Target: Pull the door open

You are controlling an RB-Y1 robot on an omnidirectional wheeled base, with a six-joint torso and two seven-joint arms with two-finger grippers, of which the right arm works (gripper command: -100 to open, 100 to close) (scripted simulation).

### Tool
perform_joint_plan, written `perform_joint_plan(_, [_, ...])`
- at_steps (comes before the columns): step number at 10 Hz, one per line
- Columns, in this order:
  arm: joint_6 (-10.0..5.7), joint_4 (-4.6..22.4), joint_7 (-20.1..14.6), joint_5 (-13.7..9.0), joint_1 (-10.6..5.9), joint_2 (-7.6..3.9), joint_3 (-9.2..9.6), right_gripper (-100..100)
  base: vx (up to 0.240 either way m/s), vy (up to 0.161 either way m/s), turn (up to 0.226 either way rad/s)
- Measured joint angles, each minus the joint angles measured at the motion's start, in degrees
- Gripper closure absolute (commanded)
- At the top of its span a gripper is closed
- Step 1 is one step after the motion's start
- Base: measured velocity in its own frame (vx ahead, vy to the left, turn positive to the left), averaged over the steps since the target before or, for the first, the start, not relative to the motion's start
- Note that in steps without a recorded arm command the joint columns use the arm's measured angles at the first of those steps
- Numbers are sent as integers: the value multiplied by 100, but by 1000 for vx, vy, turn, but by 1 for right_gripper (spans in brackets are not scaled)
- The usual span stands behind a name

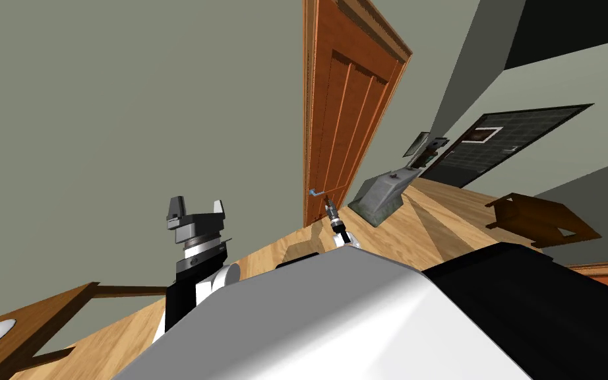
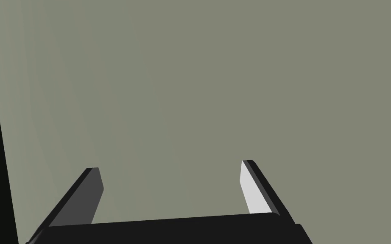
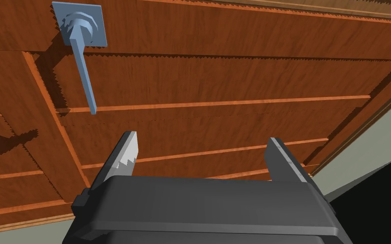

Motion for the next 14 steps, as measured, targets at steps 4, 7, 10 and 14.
perform_joint_plan(4, [-170, 785, -50, 72, -239, -59, -104, -100, 25, -114, 184])
perform_joint_plan(7, [-160, 1122, -73, 124, -352, -60, -150, -100, 19, -81, 112])
perform_joint_plan(10, [-247, 1501, -107, 164, -442, -86, -201, -100, 16, -82, 167])
perform_joint_plan(14, [-350, 2074, -146, 216, -642, -123, -277, -100, 17, -94, 132])
